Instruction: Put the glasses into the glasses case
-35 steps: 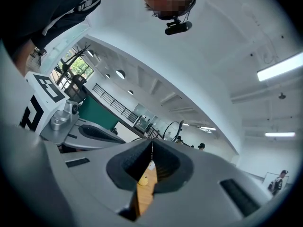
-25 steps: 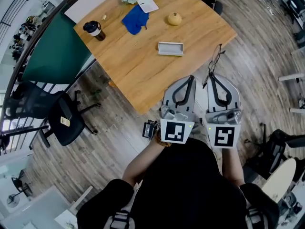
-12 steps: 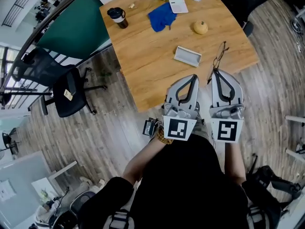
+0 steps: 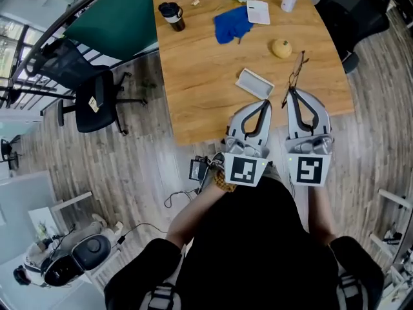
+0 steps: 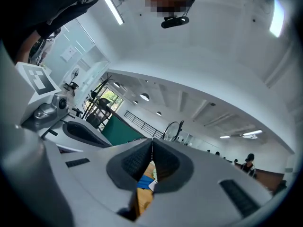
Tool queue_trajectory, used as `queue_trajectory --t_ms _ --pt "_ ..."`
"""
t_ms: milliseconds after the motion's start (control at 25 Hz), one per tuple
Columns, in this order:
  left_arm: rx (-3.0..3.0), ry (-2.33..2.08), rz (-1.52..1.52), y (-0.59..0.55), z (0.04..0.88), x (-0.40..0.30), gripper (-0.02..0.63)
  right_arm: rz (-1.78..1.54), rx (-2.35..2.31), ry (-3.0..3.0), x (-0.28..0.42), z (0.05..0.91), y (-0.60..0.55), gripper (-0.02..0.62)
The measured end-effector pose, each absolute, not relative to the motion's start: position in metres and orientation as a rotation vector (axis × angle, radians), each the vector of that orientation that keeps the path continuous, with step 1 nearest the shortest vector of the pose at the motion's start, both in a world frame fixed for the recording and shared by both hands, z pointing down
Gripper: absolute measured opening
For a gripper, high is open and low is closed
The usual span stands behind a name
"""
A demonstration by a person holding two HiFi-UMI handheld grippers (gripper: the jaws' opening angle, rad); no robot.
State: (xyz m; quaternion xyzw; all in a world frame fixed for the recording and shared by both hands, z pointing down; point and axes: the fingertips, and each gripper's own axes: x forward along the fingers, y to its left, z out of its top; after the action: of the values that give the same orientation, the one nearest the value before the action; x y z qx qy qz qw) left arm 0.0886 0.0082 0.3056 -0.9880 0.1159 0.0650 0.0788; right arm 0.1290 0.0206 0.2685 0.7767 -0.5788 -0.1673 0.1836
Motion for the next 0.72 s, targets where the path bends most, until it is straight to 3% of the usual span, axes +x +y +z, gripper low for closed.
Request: queue_trajectory --t_ms 360,720 --pt "-2.971 0.431 0.201 0.005 0.320 0.100 0.020 -0.449 1.980 -1.695 0.140 0.294 0.001 0.011" --pt "-3.011 0.820 0.145 -0.034 0.357 0.119 0.020 -0.501 1.788 -1.899 0.165 0.316 -0.031 0.011"
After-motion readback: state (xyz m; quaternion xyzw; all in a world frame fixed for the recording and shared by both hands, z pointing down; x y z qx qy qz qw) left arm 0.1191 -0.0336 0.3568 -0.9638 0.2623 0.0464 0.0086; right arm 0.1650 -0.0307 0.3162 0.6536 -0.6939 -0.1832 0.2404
